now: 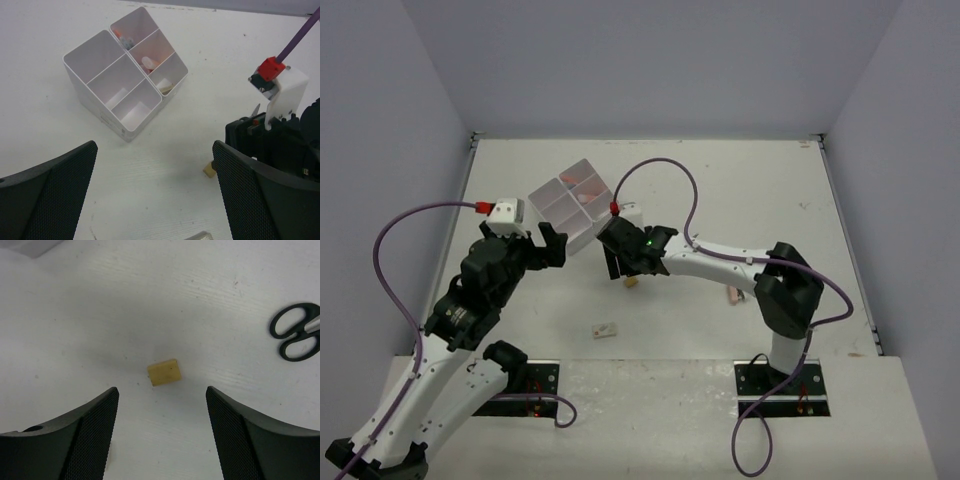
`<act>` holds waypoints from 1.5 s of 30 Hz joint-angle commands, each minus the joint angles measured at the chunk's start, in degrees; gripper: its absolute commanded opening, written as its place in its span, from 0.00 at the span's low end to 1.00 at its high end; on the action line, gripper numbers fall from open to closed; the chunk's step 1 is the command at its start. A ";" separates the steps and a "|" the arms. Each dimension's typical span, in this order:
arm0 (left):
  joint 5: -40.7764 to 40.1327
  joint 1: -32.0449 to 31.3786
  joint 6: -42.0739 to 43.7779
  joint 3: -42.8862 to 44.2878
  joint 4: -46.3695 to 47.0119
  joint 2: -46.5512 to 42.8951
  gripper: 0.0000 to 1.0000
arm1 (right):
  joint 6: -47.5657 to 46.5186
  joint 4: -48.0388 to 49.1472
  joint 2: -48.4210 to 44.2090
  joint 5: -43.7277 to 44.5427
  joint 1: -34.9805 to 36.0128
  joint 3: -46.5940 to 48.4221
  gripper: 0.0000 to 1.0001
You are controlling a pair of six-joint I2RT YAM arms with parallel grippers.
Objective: Sort the stationery into containers
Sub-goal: Pick up the stationery from the center of the board.
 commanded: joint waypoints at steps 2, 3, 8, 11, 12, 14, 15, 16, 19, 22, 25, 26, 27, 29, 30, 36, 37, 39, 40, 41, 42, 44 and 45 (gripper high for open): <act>-0.04 0.59 0.03 -0.07 1.43 -0.06 1.00 | -4.03 0.78 4.54 -7.77 -0.02 0.34 0.67; -0.03 0.59 0.12 -0.07 1.43 0.03 1.00 | -4.21 0.78 5.25 -7.79 -0.02 0.69 0.67; -0.21 0.59 0.12 -0.09 1.43 -0.43 1.00 | -4.57 1.07 8.43 -8.89 0.05 1.83 0.65; 0.01 0.59 0.21 -0.20 1.50 -0.35 1.00 | -5.04 0.06 9.83 -8.43 -0.02 3.19 0.61; 0.13 0.59 0.21 -0.08 1.44 -0.16 1.00 | -5.17 -0.25 10.33 -8.25 -0.02 3.57 0.60; 0.32 0.68 0.22 -0.07 1.52 -0.06 1.00 | -5.29 -0.55 10.97 -7.78 0.05 3.98 0.58; 0.32 0.68 0.27 -0.07 1.52 -0.06 1.00 | -5.40 -0.60 11.28 -7.73 0.00 4.08 0.58; 0.36 0.68 0.30 -0.07 1.52 -0.06 1.00 | -5.49 -0.60 11.47 -7.65 0.00 4.18 0.57; 0.56 0.68 0.30 -0.14 1.59 -0.06 1.00 | -5.62 -0.33 11.68 -7.31 0.07 4.38 0.55; 0.72 0.68 0.39 -0.11 1.61 0.03 1.00 | -6.21 -0.37 12.09 -6.81 -0.07 4.89 0.56; 0.93 0.68 0.39 -0.07 1.69 0.12 1.00 | -6.99 -0.45 12.64 -6.88 -0.30 6.02 0.56; 0.93 0.68 0.39 -0.07 1.69 0.17 1.00 | -7.32 -0.45 13.10 -6.71 -0.38 6.36 0.56; 0.93 0.68 0.39 -0.07 1.69 0.20 1.00 | -7.64 -0.45 13.56 -6.54 -0.46 6.68 0.56; 0.93 0.76 0.39 -0.21 1.69 0.21 1.00 | -7.84 -0.40 14.23 -6.04 -0.57 7.02 0.56; 0.96 0.76 0.42 -0.24 1.69 0.17 1.00 | -8.03 -0.36 14.45 -6.01 -0.67 7.24 0.56; 1.26 0.76 0.54 -0.24 1.78 0.21 1.00 | -9.09 -0.15 15.30 -6.98 -1.08 7.97 0.56; 1.28 0.76 0.56 -0.24 1.78 0.16 1.00 | -9.26 -0.10 15.42 -7.08 -1.12 8.00 0.56; 1.28 0.76 0.56 -0.20 1.74 0.03 1.00 | -9.23 -0.10 15.47 -7.34 -1.16 8.04 0.52; 1.28 0.76 0.56 -0.24 1.69 -0.01 1.00 | -9.06 -0.14 15.39 -7.44 -1.16 7.96 0.49; 1.28 0.76 0.56 -0.24 1.69 -0.06 1.00 | -8.84 -0.19 15.10 -7.48 -1.20 7.75 0.47; 1.28 0.76 0.56 -0.24 1.69 -0.11 1.00 | -8.49 -0.29 14.75 -7.44 -1.22 7.53 0.44; 1.28 0.76 0.56 -0.19 1.75 -0.18 1.00 | -7.84 -0.59 14.29 -7.21 -1.11 7.36 0.35; 1.32 0.78 0.56 -0.16 1.76 -0.13 1.00 | -7.70 -0.66 14.06 -7.14 -1.06 7.24 0.32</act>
